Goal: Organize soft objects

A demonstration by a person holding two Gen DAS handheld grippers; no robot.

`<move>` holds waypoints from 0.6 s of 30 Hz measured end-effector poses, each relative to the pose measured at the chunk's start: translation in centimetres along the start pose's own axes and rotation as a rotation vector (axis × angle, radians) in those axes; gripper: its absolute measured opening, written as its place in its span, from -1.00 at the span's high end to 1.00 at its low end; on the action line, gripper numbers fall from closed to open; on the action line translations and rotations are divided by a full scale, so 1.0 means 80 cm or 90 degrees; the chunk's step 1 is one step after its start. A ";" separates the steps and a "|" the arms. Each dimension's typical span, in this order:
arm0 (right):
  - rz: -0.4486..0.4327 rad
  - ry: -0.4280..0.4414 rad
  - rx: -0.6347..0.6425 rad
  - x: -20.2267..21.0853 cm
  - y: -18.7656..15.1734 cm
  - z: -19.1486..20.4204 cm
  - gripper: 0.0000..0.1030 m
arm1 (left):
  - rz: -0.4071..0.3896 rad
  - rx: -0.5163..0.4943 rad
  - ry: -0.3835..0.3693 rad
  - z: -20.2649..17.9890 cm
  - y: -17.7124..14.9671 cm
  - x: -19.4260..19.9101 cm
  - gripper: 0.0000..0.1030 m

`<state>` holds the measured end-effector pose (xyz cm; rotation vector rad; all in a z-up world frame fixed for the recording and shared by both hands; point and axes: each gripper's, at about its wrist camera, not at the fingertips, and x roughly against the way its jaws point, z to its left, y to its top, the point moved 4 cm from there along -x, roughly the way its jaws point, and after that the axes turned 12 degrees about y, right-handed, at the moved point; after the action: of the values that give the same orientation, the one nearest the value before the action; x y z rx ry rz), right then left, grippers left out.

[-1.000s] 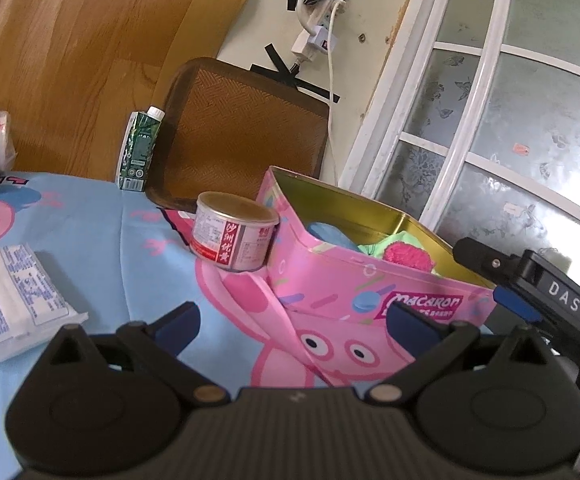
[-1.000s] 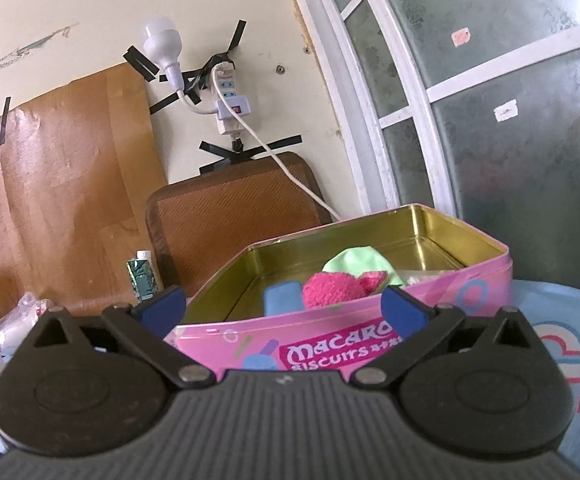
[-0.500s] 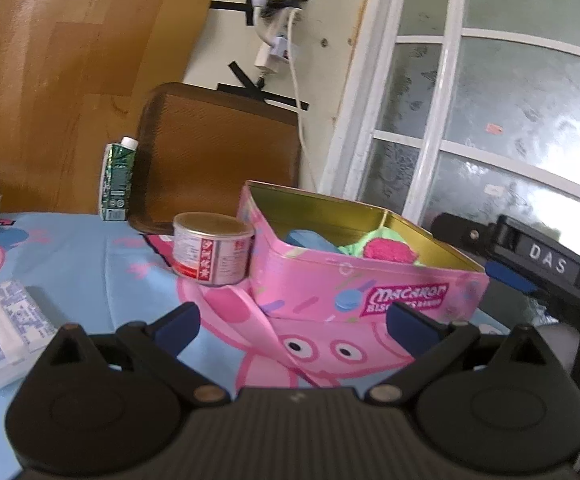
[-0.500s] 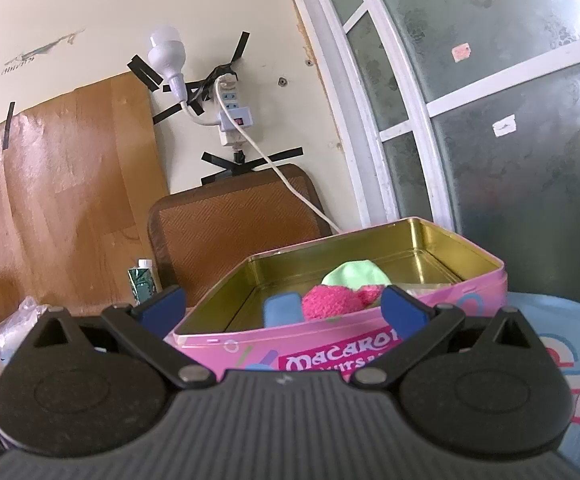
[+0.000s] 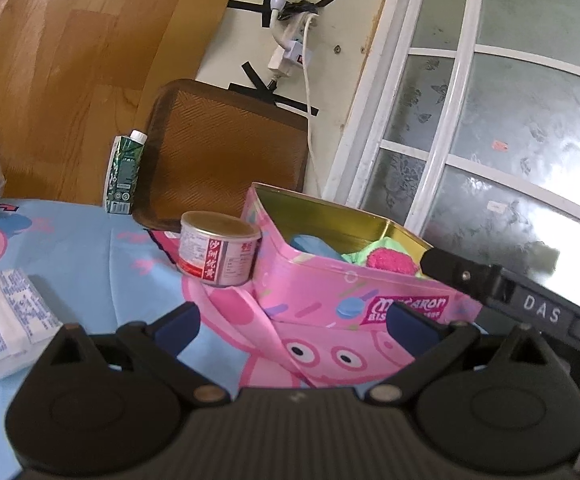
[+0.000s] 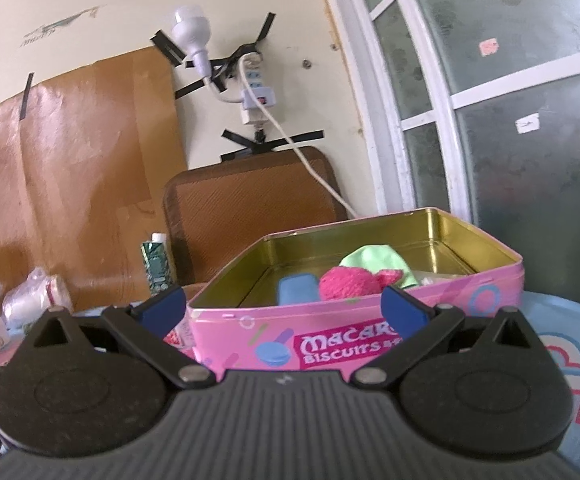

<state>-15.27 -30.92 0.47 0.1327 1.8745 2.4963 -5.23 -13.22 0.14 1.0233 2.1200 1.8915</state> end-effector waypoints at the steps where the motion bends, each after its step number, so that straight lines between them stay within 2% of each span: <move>1: 0.000 0.001 0.004 0.001 0.000 0.002 -1.00 | -0.002 -0.005 0.000 -0.002 0.000 0.001 -0.99; 9: -0.007 0.004 0.018 0.006 0.004 0.006 -1.00 | -0.031 -0.077 -0.009 -0.025 -0.005 0.010 -0.99; 12: -0.009 0.004 0.019 0.007 0.006 0.006 -1.00 | -0.025 -0.064 -0.005 -0.020 -0.004 0.009 -0.99; 15: -0.009 0.009 0.023 0.009 0.007 0.009 -1.00 | -0.009 -0.026 0.008 -0.004 0.001 0.010 -0.99; 18: -0.007 0.025 0.035 0.009 0.007 0.018 -1.00 | -0.015 0.004 0.023 0.018 0.008 0.025 -0.99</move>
<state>-15.87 -29.68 1.48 0.0753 1.9530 2.4591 -5.73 -10.92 1.11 0.9687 2.1481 1.9086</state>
